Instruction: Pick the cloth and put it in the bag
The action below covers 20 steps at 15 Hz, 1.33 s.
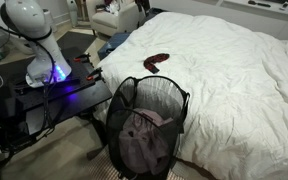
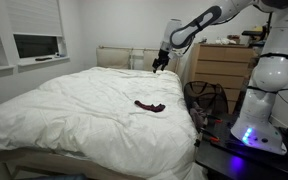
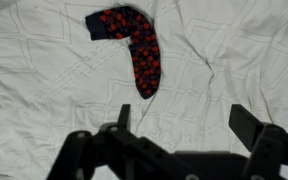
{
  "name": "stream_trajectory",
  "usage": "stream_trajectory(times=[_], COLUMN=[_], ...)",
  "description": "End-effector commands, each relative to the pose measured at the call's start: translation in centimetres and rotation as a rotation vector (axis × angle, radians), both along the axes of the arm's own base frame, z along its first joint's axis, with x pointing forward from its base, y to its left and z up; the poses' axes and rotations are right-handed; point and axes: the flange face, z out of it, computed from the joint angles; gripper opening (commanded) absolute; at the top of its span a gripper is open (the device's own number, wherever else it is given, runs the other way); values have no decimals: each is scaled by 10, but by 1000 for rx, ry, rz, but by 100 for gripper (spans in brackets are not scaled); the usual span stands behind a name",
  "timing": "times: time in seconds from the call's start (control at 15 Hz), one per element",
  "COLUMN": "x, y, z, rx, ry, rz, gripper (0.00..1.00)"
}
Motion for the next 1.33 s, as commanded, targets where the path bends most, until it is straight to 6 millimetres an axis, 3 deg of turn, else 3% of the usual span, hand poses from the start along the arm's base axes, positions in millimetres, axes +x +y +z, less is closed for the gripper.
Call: stream_trajectory(times=[0.0,0.53,1.27], x=[26,31,26], y=[-21,-56,-71], z=[-38,-124,-232], rx=[-25,-36,27], ry=[44,26,-85], rz=[31,120,160], gripper=[100,100,100])
